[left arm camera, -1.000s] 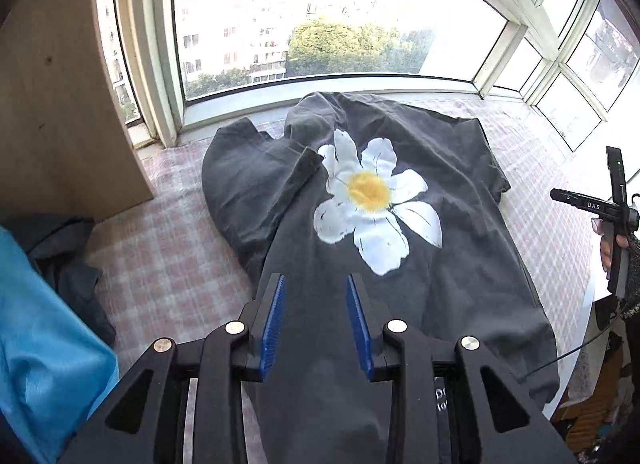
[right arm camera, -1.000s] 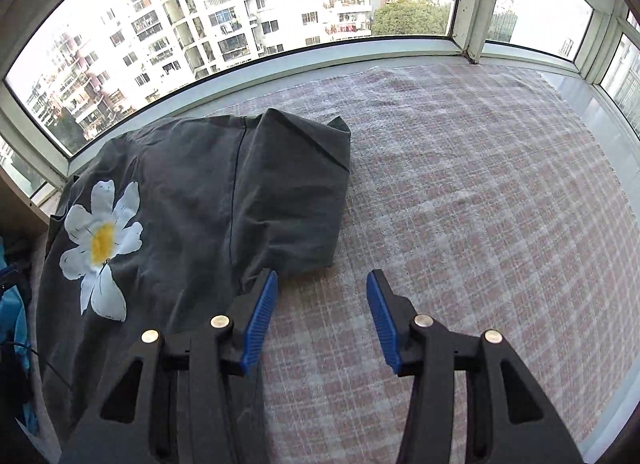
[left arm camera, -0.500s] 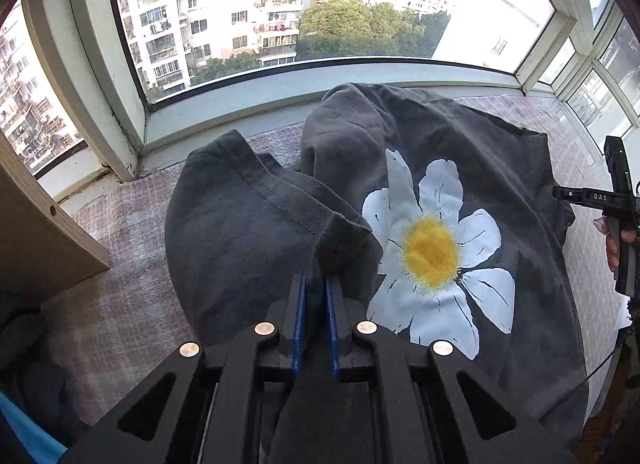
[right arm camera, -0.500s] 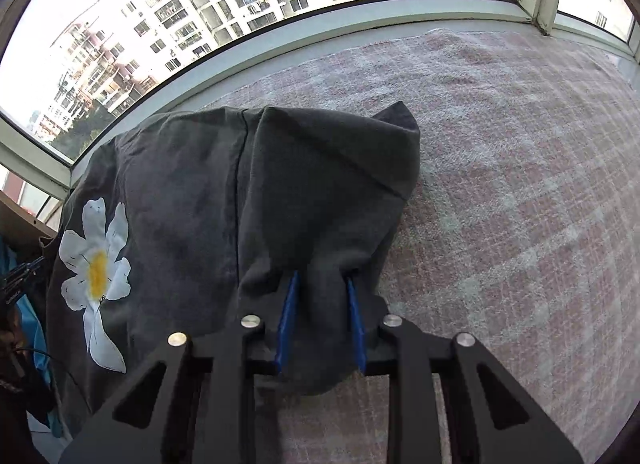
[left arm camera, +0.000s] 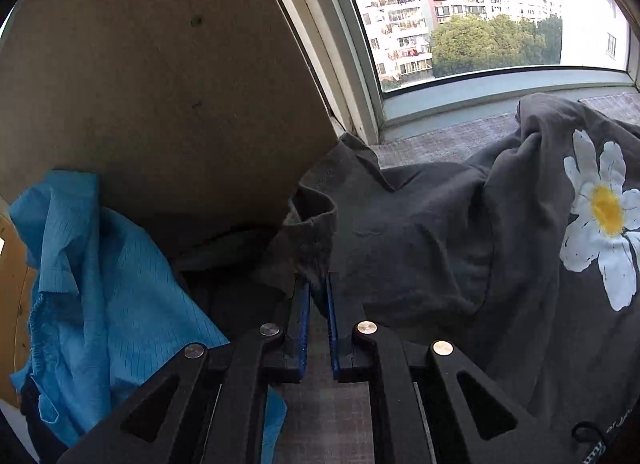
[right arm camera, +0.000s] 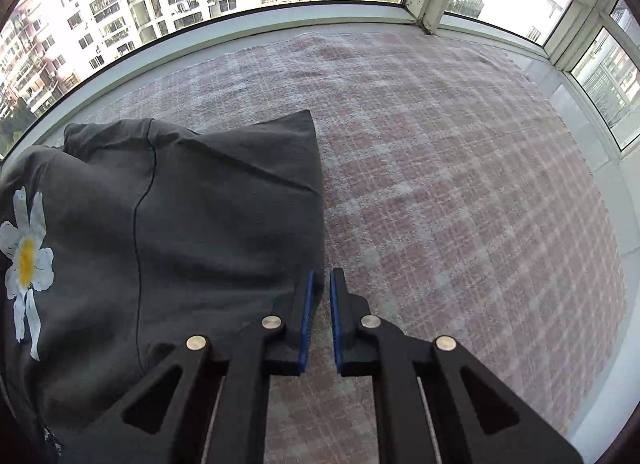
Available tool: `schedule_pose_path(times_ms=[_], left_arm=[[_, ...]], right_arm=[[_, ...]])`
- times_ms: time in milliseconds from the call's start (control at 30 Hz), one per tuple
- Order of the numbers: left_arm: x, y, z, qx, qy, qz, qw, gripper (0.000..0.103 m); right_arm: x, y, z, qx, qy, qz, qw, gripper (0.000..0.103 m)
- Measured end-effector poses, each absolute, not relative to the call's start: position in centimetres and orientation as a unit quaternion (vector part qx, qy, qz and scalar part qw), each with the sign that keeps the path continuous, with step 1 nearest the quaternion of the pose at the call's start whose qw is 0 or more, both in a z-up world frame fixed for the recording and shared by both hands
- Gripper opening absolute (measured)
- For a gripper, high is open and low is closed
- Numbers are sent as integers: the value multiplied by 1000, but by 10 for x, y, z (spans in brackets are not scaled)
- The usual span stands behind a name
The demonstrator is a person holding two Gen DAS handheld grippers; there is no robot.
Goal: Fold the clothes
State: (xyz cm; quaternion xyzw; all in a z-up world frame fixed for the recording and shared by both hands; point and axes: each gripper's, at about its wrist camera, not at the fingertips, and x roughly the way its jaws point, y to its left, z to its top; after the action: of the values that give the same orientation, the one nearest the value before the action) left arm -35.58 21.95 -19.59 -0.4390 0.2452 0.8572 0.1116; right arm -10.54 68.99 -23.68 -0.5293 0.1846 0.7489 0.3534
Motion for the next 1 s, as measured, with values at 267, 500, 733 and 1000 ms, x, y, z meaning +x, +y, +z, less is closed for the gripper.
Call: schedule_pose_path(times_ms=[267, 500, 733, 1000], left_arm=[[-350, 246, -152, -404, 254, 860, 181, 16], [-400, 336, -180, -425, 292, 807, 286, 27], [-413, 367, -228, -441, 351, 769, 300, 27], [-409, 366, -245, -444, 360, 759, 311, 12]], right_arm=[[-157, 693, -187, -473, 134, 821, 289, 55], [-262, 686, -220, -515, 82, 829, 202, 55], [-316, 677, -266, -558, 47, 814, 155, 55], [-309, 659, -275, -567, 53, 815, 109, 5]])
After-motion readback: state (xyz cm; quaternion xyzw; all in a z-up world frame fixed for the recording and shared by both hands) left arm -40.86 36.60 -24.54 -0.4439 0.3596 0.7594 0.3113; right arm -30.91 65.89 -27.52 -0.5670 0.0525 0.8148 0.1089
